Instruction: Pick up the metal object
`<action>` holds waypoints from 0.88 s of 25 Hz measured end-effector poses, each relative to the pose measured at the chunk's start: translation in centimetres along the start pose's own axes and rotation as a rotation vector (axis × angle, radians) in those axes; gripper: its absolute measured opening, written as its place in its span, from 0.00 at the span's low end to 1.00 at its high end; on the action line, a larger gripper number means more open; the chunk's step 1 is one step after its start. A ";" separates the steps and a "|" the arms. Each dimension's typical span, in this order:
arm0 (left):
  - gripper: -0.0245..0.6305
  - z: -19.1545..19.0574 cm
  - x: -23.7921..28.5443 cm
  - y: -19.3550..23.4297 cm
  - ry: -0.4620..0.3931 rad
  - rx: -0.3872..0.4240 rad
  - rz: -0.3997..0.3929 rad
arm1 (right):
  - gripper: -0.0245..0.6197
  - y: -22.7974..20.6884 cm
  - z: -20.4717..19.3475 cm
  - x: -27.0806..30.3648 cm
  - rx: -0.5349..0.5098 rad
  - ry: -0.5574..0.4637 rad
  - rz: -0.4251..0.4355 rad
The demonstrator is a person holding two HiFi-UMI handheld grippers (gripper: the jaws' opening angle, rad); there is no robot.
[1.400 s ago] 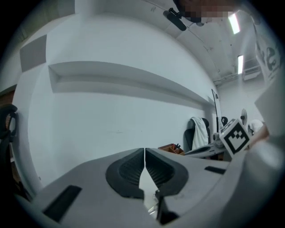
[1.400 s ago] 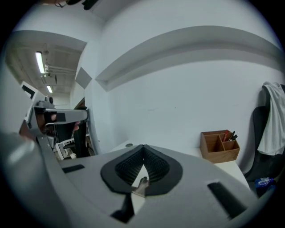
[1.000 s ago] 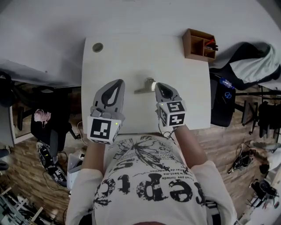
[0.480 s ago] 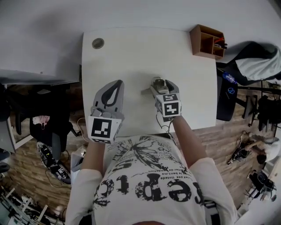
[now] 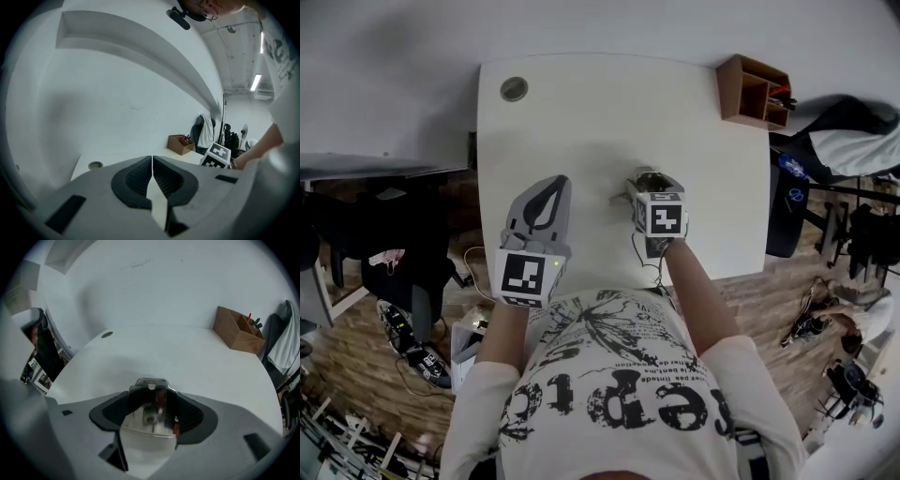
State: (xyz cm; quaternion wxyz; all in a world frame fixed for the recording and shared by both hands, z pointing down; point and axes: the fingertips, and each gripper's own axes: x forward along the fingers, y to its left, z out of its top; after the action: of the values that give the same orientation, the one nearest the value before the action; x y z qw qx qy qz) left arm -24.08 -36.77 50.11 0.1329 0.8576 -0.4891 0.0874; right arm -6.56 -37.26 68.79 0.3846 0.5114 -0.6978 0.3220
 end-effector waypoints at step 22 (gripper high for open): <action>0.05 3.0 -3.0 -1.5 -0.051 0.046 0.065 | 0.48 0.9 3.8 -6.8 -0.029 -0.150 0.004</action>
State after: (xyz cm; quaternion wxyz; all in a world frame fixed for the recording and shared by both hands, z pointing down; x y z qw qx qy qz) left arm -24.24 -34.55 46.17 0.0980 0.8460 -0.5179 0.0810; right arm -6.96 -37.10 60.96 0.3379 0.5269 -0.7304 0.2732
